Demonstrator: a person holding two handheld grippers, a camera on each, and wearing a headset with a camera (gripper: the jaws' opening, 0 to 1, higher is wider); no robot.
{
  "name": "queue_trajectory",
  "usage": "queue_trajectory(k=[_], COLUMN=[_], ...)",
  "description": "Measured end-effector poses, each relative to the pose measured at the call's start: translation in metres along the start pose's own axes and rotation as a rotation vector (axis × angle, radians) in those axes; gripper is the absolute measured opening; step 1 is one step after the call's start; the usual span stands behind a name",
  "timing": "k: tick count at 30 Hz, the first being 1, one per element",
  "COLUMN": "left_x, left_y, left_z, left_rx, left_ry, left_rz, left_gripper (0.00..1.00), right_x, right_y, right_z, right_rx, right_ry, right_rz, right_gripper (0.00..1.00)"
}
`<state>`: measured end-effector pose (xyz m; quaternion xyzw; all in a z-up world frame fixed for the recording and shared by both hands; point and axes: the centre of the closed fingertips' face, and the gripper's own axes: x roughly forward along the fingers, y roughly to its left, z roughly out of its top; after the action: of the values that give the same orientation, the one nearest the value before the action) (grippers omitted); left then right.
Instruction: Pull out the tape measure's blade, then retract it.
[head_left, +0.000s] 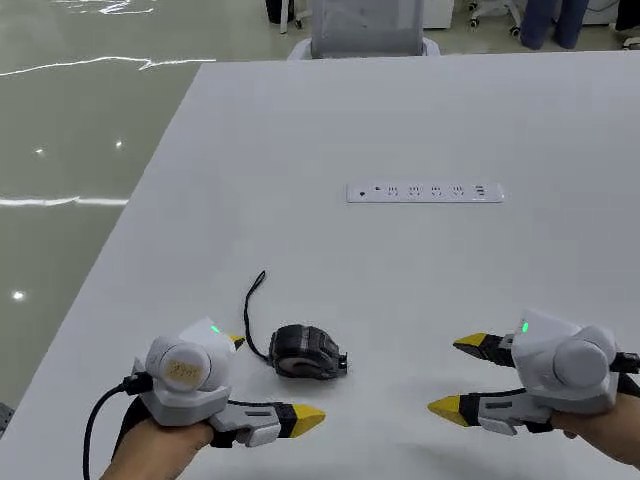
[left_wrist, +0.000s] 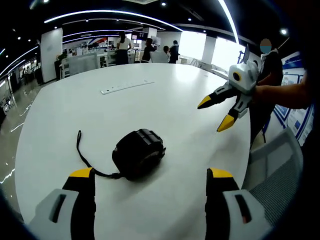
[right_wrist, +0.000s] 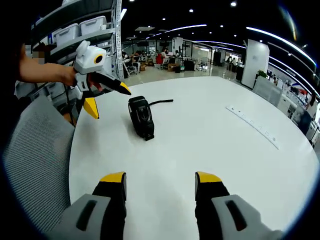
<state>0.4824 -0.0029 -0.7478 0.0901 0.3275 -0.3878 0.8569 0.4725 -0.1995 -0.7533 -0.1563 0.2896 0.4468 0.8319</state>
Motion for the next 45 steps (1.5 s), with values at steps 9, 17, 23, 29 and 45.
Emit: queue_trajectory(k=[9, 17, 23, 29, 45], left_x=[-0.012, -0.021, -0.026, -0.03, -0.031], left_y=[0.003, 0.002, 0.004, 0.005, 0.001], left_z=[-0.001, -0.003, -0.005, -0.005, -0.005], left_rx=[0.002, 0.022, 0.044, 0.057, 0.083], left_ry=[-0.03, -0.055, -0.072, -0.085, -0.1], left_rz=[-0.006, -0.014, -0.016, -0.018, -0.017], left_gripper=[0.92, 0.96, 0.99, 0.99, 0.99], right_x=[-0.022, -0.037, -0.043, -0.046, -0.051], right_y=[-0.003, -0.001, 0.001, 0.001, -0.001], right_z=[-0.005, -0.014, -0.015, -0.017, -0.021], right_rx=[0.036, 0.048, 0.056, 0.054, 0.059], right_ry=[-0.045, -0.067, -0.091, -0.093, -0.108], right_rz=[-0.038, -0.048, -0.055, -0.064, -0.086], right_gripper=[0.66, 0.75, 0.8, 0.86, 0.92])
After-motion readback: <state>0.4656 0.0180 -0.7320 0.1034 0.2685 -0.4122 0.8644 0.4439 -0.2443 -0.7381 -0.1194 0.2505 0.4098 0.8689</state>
